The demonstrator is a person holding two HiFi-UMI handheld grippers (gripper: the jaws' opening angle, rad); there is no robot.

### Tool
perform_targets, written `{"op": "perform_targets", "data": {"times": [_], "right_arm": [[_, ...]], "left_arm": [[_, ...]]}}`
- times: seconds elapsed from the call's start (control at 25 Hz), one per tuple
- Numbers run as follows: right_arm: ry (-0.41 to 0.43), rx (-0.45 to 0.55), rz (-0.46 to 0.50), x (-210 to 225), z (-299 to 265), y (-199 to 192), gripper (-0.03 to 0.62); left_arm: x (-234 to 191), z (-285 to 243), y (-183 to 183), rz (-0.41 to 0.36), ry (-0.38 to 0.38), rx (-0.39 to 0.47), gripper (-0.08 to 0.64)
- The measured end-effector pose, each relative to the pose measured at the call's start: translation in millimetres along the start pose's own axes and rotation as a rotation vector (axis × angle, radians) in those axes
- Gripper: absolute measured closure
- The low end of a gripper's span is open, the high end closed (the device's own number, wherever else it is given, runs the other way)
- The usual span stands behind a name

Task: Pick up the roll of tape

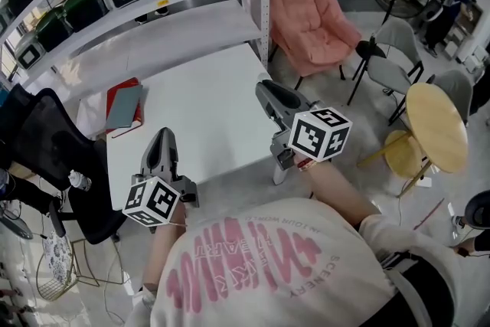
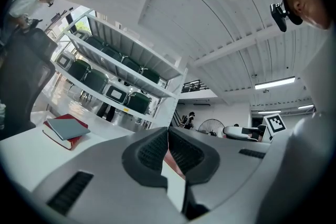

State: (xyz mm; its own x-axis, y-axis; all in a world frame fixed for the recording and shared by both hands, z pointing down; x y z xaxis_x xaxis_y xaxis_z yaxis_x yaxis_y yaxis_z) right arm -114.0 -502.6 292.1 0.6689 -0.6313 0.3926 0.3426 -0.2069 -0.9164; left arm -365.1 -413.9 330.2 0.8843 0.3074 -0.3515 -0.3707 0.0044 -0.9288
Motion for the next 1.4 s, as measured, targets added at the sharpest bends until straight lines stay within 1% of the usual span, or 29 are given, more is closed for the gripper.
{"op": "perform_targets", "data": {"times": [0.12, 0.4, 0.6, 0.8, 1.0, 1.4], "right_arm": [[-0.015, 0.017, -0.006, 3, 5, -3, 0.522], [-0.021, -0.022, -0.005, 2, 8, -19, 0.522], [-0.029, -0.031, -0.032, 4, 12, -26, 0.523], [-0.032, -0.032, 0.000, 1, 14, -25, 0.523], [-0.041, -0.033, 0.011, -1, 17, -27, 0.523], [-0.066, -0.046, 0.028, 4, 18, -31, 0.523]], "left_arm": [[1, 3, -3, 0.002, -0.001, -0.003, 0.535], [-3, 10, -4, -0.001, 0.009, -0.009, 0.535], [-3, 17, -8, 0.002, 0.011, -0.013, 0.535], [-2, 18, -7, 0.001, 0.008, -0.015, 0.535], [-1, 20, -7, -0.007, -0.002, -0.018, 0.535], [-4, 16, -11, 0.004, -0.014, -0.025, 0.535]]}}
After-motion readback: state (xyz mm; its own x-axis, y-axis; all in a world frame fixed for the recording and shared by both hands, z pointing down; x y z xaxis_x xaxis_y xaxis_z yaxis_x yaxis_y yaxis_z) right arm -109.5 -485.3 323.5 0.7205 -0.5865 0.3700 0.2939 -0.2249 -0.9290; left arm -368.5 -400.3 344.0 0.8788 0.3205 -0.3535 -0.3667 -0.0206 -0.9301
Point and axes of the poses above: the fingertips, and each gripper's own axes: z backward along the fingers, x to its right, y out of its top, the point moved 4 cm from there along z, backward along the fingers, and after that the axes turned 4 degrees about -y, right-handed, at the moved point
